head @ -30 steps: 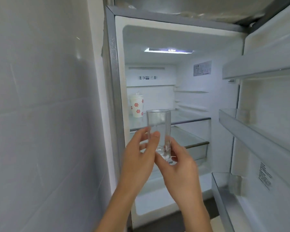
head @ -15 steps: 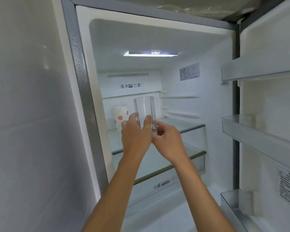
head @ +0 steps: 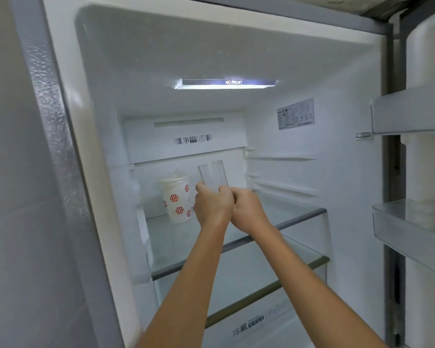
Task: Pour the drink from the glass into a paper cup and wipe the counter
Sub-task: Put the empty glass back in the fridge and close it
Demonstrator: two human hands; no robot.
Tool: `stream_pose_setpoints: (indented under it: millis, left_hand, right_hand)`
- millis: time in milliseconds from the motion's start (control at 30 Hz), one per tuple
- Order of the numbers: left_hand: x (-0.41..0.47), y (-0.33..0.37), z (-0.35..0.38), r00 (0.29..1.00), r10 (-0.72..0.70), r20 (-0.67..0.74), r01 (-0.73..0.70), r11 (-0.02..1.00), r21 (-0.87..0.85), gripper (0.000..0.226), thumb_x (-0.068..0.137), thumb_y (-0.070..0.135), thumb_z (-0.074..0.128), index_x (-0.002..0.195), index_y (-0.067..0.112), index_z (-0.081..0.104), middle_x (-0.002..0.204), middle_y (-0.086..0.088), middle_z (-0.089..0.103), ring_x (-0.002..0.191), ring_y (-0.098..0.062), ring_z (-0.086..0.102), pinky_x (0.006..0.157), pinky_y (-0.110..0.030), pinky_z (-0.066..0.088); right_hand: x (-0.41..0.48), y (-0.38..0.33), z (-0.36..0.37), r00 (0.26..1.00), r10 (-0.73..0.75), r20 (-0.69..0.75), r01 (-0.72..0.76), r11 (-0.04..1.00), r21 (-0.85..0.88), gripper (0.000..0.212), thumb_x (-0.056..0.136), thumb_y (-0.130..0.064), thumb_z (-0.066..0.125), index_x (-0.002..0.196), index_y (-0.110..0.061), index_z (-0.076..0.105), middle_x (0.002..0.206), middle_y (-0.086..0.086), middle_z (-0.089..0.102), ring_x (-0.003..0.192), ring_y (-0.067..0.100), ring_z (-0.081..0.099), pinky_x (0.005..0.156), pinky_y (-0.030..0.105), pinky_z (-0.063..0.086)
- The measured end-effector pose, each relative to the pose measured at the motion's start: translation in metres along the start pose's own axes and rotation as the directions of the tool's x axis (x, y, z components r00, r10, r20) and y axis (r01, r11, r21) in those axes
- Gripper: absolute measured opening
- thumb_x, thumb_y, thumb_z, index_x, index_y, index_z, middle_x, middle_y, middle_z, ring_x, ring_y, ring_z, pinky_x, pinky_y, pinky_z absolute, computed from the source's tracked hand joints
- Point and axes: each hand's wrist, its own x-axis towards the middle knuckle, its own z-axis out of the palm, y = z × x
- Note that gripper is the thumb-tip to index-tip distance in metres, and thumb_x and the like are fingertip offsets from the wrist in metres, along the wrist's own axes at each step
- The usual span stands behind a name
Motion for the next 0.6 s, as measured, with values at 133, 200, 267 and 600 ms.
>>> stream_pose_setpoints:
  millis: [133,200,267,600]
  left_hand:
    - [0.017,-0.003,0.017,0.999,-0.049,0.02,0.049,0.999,-0.012,0.058,0.09,0.016,0.05,0.147,0.008,0.038,0.138,-0.012,0.056,0.126,-0.032,0.053,0.101,-0.038,0.044]
    - [0.025,-0.007,0.024,0.998,-0.061,0.025,0.061,0.998,-0.014,0.056,0.087,0.018,0.05,0.142,0.008,0.042,0.135,-0.012,0.058,0.122,-0.033,0.055,0.103,-0.043,0.046]
    - [0.035,-0.011,0.031,0.997,-0.071,0.01,0.071,0.997,-0.008,0.055,0.082,0.021,0.05,0.136,0.008,0.047,0.129,-0.013,0.06,0.116,-0.033,0.058,0.101,-0.049,0.048]
    - [0.059,-0.02,0.037,0.995,-0.097,-0.013,0.098,0.992,0.079,0.044,0.085,0.018,0.048,0.125,0.002,0.055,0.127,-0.017,0.06,0.116,-0.035,0.057,0.101,-0.047,0.048]
  right_hand:
    - [0.024,0.016,0.007,0.998,0.05,0.045,-0.047,0.997,-0.059,0.032,0.072,-0.029,0.05,0.086,-0.004,0.063,0.078,0.013,0.069,0.076,0.033,0.065,0.062,0.045,0.055]
    - [0.035,0.024,0.012,0.994,0.07,0.08,-0.062,0.993,-0.1,0.031,0.073,-0.028,0.05,0.087,-0.004,0.063,0.079,0.012,0.068,0.076,0.033,0.066,0.057,0.041,0.052]
    - [0.044,0.029,0.014,0.992,0.076,0.102,-0.062,0.989,-0.135,0.026,0.076,-0.027,0.051,0.085,-0.005,0.062,0.078,0.009,0.067,0.074,0.03,0.065,0.058,0.039,0.052]
    - [0.053,0.035,0.014,0.983,0.103,0.152,-0.072,0.977,-0.2,0.033,0.083,-0.019,0.059,0.064,-0.014,0.032,0.065,0.001,0.04,0.058,0.019,0.035,0.049,0.032,0.024]
